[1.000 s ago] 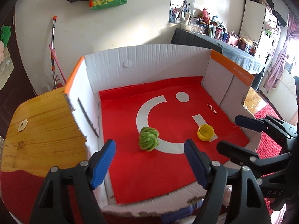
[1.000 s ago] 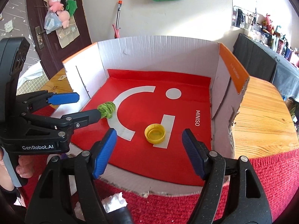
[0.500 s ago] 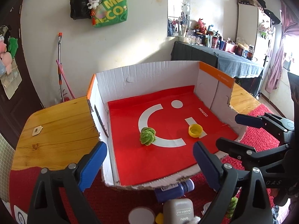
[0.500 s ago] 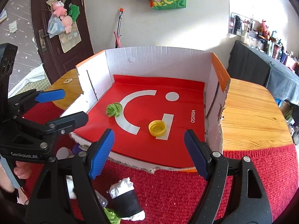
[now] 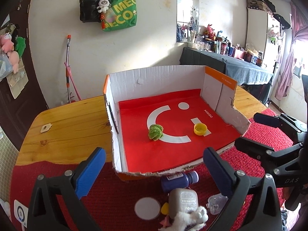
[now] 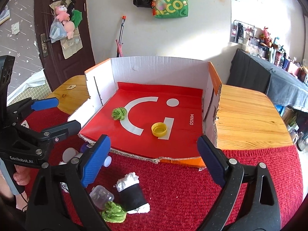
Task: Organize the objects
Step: 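Withdraw both grippers from the box back toward the remaining objects, then grasp the white fluffy plush with the left gripper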
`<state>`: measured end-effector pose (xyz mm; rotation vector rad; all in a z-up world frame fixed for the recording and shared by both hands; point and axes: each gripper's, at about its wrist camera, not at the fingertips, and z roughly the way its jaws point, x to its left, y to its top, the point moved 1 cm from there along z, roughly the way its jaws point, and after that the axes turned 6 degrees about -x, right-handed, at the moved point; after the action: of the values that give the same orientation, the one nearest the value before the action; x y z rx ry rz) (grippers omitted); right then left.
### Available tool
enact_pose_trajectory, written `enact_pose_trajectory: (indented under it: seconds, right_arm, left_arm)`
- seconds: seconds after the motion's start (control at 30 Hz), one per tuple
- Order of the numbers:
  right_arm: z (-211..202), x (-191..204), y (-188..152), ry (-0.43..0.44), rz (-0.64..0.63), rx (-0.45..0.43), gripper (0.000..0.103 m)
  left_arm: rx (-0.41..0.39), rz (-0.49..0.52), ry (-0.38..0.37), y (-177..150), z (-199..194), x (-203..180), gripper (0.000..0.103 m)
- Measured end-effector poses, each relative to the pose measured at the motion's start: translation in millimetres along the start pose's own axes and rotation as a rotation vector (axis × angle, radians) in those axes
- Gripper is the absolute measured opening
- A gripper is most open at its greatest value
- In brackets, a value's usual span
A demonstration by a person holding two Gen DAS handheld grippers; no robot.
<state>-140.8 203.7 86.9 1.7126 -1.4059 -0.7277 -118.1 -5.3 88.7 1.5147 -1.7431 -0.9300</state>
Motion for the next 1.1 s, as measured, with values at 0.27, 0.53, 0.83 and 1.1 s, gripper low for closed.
enact_pose_trajectory:
  seconds: [0.27, 0.53, 0.83, 1.1]
  right_arm:
    - [-13.0, 4.3, -6.5, 0.006, 0.003, -0.01, 0.095]
    - [-27.0, 10.5, -14.5, -0.001, -0.011, -0.02, 0.095]
    - [-39.1, 9.5, -25.6, 0.008, 0.01, -0.02, 0.095]
    - [-44.3, 13.5, -34.5, 0.0, -0.001, -0.011, 0.09]
  left_arm:
    - [-0.015, 0.0, 0.001, -9.1, -13.8, -5.0, 0.103]
    - [-0.006, -0.011, 0.008, -20.4, -20.2, -5.7, 0.103]
    - [-0.012, -0.015, 0.002, -28.7, -30.8, -9.0, 0.103]
    - [0.003, -0.011, -0.011, -40.6, -35.1, -16.0, 0.103]
